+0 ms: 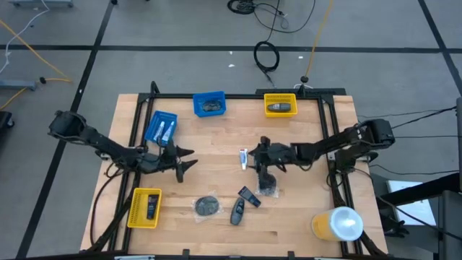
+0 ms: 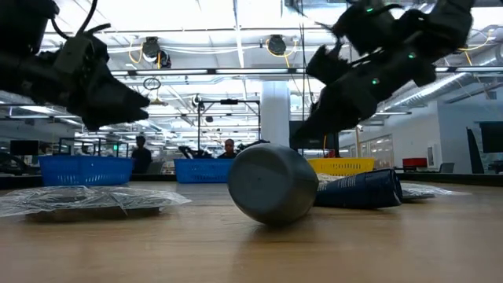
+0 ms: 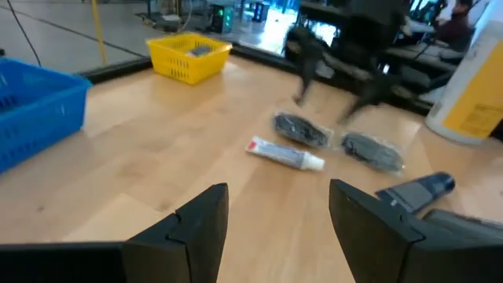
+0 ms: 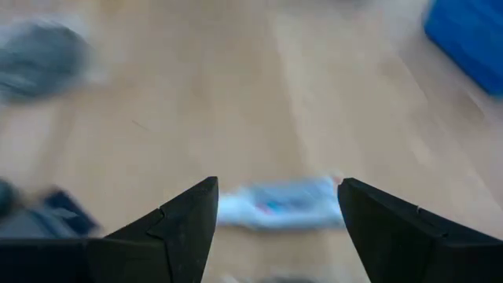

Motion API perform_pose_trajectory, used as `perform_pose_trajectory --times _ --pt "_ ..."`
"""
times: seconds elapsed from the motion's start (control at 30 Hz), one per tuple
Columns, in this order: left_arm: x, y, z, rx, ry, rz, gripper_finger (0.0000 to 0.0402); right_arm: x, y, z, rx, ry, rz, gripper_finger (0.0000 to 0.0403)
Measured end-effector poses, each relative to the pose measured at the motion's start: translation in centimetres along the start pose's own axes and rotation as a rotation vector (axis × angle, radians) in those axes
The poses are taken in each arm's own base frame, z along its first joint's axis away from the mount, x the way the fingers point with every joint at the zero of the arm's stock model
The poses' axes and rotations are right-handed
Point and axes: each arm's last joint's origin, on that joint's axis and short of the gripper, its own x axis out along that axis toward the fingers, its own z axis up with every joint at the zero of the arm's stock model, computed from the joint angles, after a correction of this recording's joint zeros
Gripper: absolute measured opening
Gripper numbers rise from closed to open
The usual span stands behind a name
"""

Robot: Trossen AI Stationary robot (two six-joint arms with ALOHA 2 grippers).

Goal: Pick & Place Travel size toiletries
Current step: Put the black hairbrush into the right blue bin

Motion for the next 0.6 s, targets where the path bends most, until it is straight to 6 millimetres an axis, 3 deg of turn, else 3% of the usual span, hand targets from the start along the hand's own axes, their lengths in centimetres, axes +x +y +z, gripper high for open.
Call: perform_pose_trajectory --times 0.17,0.3,0.6 --pt "0.7 -0.4 -1.0 -0.012 0.013 -0.006 0.022 -0.4 -3.8 -1.2 0.067 0.18 -0.106 0.0254" --pt "1.6 -0.8 -1.6 0.005 0.029 0.011 0.0218 -0.8 -6.4 -2.5 0.146 0.292 -0.049 0.0254" --pt "4.6 -2.0 -2.0 0.084 0.069 0.067 0.0214 -1.3 -8.4 -3.9 0.235 0.339 0.076 0.0253"
